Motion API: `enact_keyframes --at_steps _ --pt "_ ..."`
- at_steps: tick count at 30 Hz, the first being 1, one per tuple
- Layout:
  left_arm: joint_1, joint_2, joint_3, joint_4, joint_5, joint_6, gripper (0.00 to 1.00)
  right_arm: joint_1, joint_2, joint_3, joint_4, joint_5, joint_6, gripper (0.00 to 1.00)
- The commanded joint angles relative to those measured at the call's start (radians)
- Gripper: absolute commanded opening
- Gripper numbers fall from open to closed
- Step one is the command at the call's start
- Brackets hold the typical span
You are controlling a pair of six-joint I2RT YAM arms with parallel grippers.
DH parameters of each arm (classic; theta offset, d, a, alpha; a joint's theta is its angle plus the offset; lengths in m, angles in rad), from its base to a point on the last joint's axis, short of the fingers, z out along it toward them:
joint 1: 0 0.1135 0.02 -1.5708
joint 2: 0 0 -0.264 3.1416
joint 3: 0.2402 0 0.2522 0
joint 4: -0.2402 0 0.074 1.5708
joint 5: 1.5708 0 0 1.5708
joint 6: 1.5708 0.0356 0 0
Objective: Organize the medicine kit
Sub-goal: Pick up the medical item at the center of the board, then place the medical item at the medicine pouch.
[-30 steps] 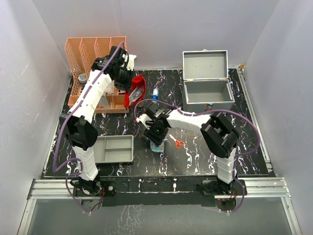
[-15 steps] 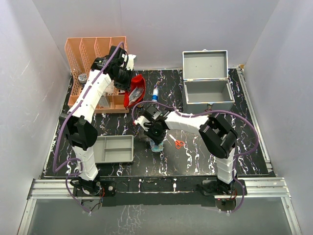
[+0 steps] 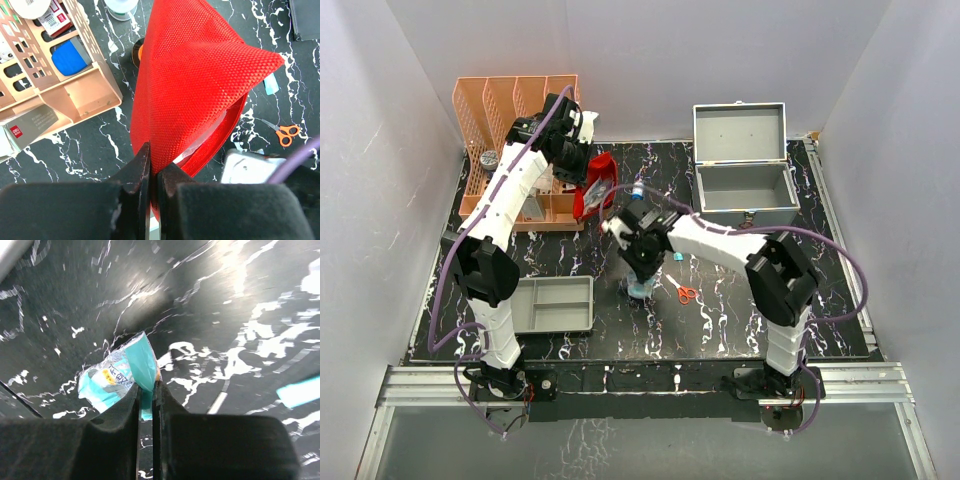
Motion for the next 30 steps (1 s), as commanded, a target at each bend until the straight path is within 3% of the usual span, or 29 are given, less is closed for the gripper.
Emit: enact_keyframes --at_steps 1,7,15,21,30 --pt "0.005 -0.063 0.026 0.001 0.022 0.005 0.00 -0.085 -0.133 0.156 0.006 0.026 0.092 0.00" --pt "-0.001 -0.055 0.030 -0.003 0.067 0.008 0.00 -0.170 -0.209 0.310 0.102 0.064 0.173 0.00" --pt "-0.006 -0.052 0.036 0.003 0.097 0.002 0.00 -0.203 -0.211 0.384 0.380 0.034 0.337 0.00" --pt "-0.006 -0.055 0.037 0.013 0.101 -0.012 0.00 -0.203 -0.222 0.318 0.528 -0.031 0.514 0.00" --pt "-0.014 -0.063 0.035 0.025 0.105 -0.018 0.00 -0.214 -0.266 0.080 0.731 -0.067 0.765 0.00"
